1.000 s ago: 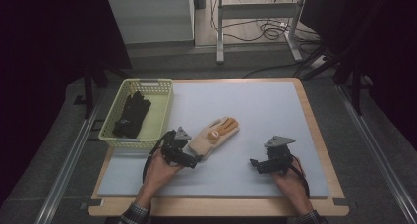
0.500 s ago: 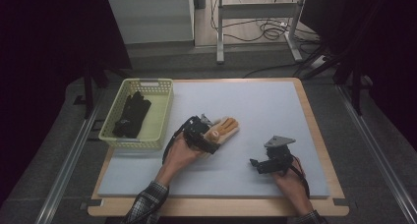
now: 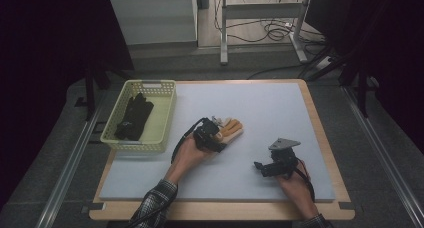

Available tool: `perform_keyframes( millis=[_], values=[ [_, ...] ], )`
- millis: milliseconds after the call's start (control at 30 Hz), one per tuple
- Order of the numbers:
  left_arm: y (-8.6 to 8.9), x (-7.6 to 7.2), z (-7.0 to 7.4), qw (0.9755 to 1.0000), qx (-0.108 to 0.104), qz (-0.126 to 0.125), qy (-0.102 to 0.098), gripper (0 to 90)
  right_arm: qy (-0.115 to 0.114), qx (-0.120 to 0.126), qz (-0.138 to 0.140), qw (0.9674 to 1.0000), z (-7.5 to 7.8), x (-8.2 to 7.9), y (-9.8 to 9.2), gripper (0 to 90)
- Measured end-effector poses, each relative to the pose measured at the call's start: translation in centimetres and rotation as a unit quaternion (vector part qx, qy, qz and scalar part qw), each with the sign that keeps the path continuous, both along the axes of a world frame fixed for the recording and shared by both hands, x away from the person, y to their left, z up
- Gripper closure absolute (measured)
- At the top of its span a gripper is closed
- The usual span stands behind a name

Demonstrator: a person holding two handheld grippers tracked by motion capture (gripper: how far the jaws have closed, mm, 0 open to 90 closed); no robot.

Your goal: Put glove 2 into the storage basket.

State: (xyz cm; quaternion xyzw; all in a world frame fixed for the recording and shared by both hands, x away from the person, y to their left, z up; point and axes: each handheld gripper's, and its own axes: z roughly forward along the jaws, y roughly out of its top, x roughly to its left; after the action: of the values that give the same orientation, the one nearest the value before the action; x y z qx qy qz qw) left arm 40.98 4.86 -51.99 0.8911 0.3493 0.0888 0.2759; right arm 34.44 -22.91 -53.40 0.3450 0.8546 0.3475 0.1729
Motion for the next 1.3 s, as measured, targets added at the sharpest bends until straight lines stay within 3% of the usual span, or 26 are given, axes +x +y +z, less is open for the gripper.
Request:
perform_keyframes(
  millis=[200, 267, 400, 633, 867, 1100, 1300],
  values=[
    [0.2, 0.0, 0.3, 0.9999, 0.003, 0.005, 0.01, 55.5, 0.0, 0.0, 0.0, 1.0, 0.0, 0.0, 0.0, 8.4],
    [0.3, 0.1, 0.5, 0.9999, 0.0, 0.003, 0.016, 56.3, 0.0, 0.0, 0.0, 1.0, 0.0, 0.0, 0.0, 8.4],
    [0.6, 0.1, 1.3, 1.0, 0.001, 0.008, 0.005, 56.9, 0.0, -0.001, 0.0, 1.0, 0.0, 0.0, 0.0, 8.4],
    [1.9, 0.5, 4.1, 0.9994, -0.013, 0.029, -0.012, 58.2, 0.0, 0.0, 0.0, 1.0, 0.0, 0.0, 0.0, 8.4],
    [3.5, 0.8, 7.2, 0.9985, -0.004, 0.047, -0.028, 58.5, -0.002, -0.001, 0.001, 1.0, 0.0, 0.0, 0.0, 8.4],
    [5.8, 1.2, 10.2, 0.9958, 0.0, 0.08, -0.045, 58.4, -0.002, 0.0, 0.001, 1.0, 0.0, 0.0, 0.0, 8.4],
    [8.2, 1.7, 11.6, 0.9923, 0.005, 0.113, -0.049, 58.3, -0.002, 0.001, 0.001, 1.0, 0.0, 0.0, 0.0, 8.4]
  ],
)
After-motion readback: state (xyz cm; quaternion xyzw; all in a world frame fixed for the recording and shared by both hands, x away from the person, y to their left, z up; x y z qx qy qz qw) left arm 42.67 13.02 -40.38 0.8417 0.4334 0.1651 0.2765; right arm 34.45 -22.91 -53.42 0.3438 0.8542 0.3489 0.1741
